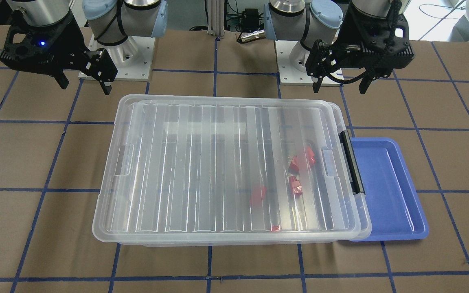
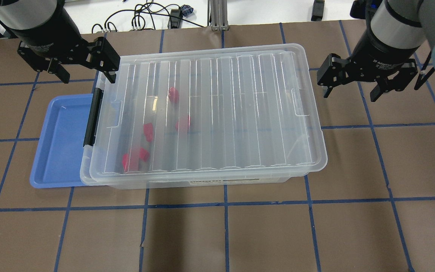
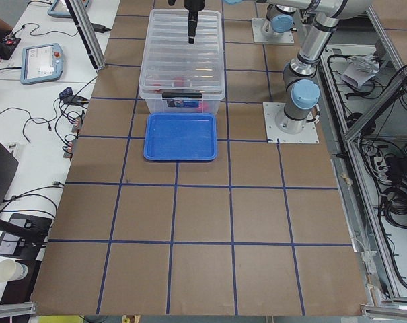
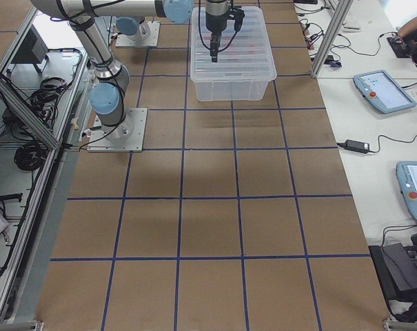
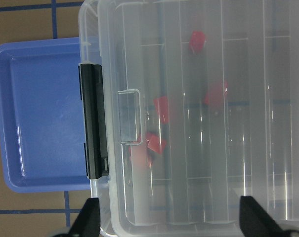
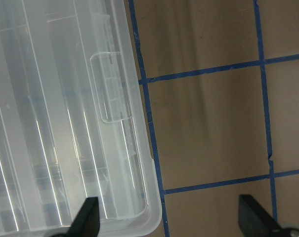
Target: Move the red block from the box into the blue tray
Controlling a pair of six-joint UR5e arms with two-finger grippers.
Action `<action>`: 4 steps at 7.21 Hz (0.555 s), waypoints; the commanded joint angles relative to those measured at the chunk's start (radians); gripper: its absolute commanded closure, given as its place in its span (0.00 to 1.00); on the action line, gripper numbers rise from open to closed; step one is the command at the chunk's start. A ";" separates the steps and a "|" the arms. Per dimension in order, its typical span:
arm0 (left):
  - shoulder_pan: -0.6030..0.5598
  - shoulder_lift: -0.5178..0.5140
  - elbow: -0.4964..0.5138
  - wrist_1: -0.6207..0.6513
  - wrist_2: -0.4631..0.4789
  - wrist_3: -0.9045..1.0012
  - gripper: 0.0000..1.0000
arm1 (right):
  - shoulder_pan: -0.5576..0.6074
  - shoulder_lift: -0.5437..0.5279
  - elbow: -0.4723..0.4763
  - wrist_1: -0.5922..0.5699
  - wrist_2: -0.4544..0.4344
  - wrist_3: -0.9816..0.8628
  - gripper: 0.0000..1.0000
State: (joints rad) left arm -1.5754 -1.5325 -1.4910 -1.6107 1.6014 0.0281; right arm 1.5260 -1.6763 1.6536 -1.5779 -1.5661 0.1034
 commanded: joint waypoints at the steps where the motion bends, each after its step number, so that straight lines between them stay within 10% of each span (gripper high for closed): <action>1: 0.000 0.000 0.000 0.000 0.000 0.000 0.00 | -0.006 -0.006 0.000 0.002 0.000 -0.001 0.00; 4: 0.000 0.000 0.000 0.000 0.005 0.001 0.00 | -0.004 -0.006 0.000 0.002 0.003 -0.002 0.00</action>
State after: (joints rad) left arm -1.5754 -1.5330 -1.4905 -1.6107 1.6019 0.0279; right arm 1.5211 -1.6823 1.6536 -1.5755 -1.5638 0.1014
